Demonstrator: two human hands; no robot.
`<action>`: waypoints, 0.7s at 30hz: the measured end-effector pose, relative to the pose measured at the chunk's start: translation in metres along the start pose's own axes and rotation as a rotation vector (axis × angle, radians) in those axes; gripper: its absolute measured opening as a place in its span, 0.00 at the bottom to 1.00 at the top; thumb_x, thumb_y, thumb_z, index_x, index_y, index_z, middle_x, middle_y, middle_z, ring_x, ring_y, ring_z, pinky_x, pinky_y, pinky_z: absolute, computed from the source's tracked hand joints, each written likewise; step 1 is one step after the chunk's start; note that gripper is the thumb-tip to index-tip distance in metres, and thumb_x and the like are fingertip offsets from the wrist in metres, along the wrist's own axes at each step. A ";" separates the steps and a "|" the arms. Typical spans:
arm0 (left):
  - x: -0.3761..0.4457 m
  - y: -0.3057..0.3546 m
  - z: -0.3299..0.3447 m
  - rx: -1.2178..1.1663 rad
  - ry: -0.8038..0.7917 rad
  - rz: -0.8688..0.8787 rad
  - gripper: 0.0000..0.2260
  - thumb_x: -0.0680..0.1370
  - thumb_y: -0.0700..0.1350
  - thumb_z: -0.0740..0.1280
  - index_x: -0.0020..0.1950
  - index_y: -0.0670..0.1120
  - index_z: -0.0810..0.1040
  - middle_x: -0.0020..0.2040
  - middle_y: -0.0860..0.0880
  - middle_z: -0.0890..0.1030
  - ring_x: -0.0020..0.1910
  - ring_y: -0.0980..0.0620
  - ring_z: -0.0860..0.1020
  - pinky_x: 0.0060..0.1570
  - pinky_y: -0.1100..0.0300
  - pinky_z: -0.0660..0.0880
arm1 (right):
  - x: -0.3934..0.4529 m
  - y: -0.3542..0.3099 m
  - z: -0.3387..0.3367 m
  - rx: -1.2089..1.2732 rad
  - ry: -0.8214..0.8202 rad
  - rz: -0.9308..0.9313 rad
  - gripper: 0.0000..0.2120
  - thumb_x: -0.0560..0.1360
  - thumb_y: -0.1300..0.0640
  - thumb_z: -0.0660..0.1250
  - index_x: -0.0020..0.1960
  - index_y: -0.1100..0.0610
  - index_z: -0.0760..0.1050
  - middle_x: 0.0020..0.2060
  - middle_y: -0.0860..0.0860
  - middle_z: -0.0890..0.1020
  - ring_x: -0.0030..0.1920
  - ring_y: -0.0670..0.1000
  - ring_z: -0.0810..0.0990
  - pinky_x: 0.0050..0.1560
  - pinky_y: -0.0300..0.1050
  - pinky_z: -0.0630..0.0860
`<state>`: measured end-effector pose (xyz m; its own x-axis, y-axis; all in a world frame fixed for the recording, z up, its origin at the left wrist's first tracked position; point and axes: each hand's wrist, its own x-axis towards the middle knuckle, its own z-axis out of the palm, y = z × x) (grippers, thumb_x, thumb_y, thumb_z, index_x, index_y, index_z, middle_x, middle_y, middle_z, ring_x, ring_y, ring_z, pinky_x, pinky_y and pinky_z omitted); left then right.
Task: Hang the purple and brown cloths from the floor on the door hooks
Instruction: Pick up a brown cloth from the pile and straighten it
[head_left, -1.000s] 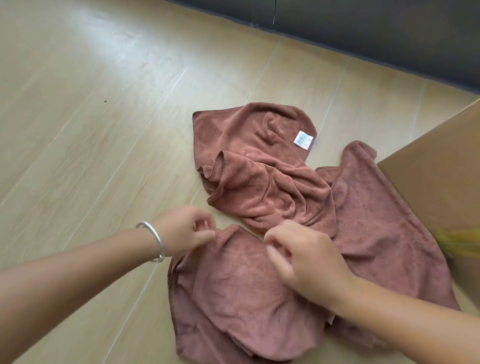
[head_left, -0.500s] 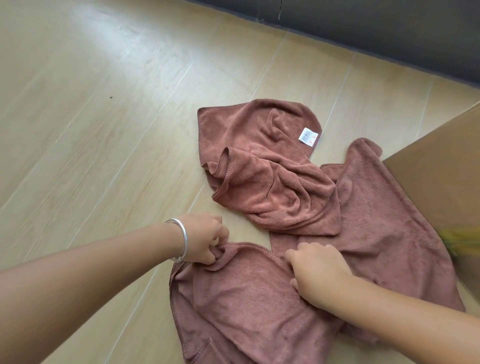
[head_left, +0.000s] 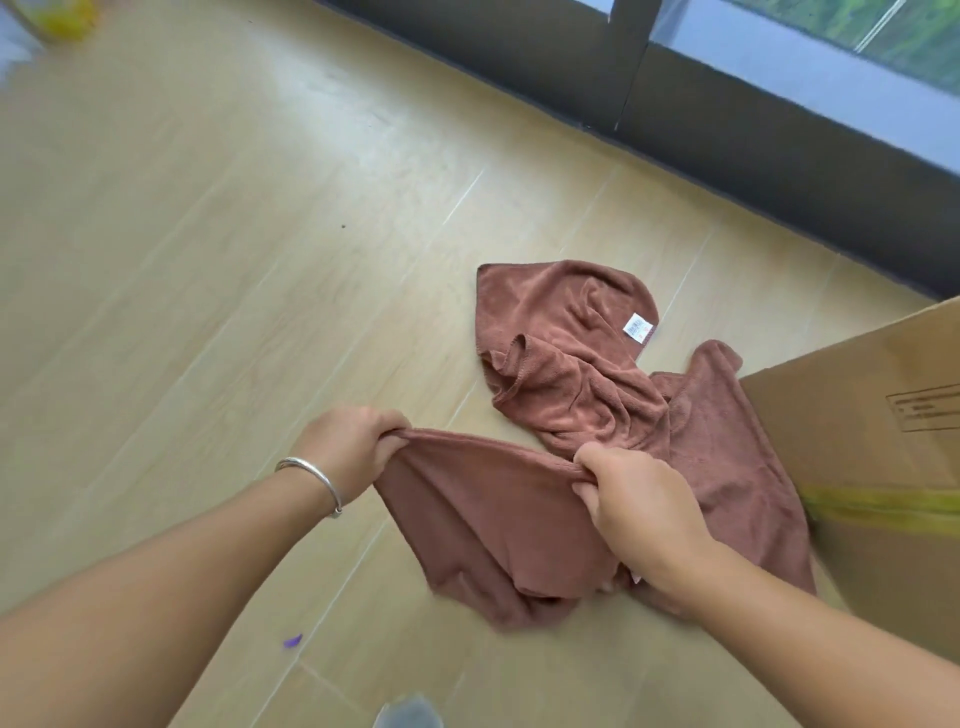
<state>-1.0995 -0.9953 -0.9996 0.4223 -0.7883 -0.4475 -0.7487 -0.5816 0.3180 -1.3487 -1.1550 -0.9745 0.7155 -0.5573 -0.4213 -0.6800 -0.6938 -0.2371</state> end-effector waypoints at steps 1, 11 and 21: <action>-0.018 -0.003 -0.021 -0.029 0.037 -0.023 0.07 0.80 0.49 0.62 0.51 0.55 0.81 0.43 0.54 0.83 0.44 0.49 0.78 0.36 0.58 0.66 | -0.005 -0.011 -0.020 -0.013 -0.018 -0.011 0.02 0.75 0.54 0.62 0.46 0.51 0.69 0.43 0.48 0.79 0.46 0.57 0.78 0.40 0.49 0.73; -0.161 -0.048 -0.212 -0.160 0.252 -0.272 0.05 0.77 0.48 0.67 0.47 0.57 0.81 0.41 0.54 0.83 0.42 0.48 0.79 0.38 0.58 0.70 | -0.042 -0.138 -0.206 -0.344 -0.044 -0.225 0.03 0.74 0.57 0.61 0.44 0.50 0.71 0.40 0.48 0.75 0.42 0.55 0.78 0.34 0.46 0.69; -0.261 -0.123 -0.377 -0.189 0.458 -0.434 0.05 0.77 0.50 0.66 0.47 0.57 0.81 0.40 0.54 0.83 0.42 0.47 0.79 0.41 0.57 0.73 | -0.008 -0.302 -0.355 -0.354 0.162 -0.443 0.11 0.75 0.60 0.59 0.50 0.49 0.77 0.44 0.47 0.75 0.45 0.51 0.77 0.36 0.44 0.72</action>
<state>-0.9247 -0.7936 -0.6073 0.8717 -0.4554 -0.1810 -0.3761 -0.8584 0.3488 -1.0925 -1.1029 -0.5887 0.9534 -0.2227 -0.2035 -0.2357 -0.9710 -0.0413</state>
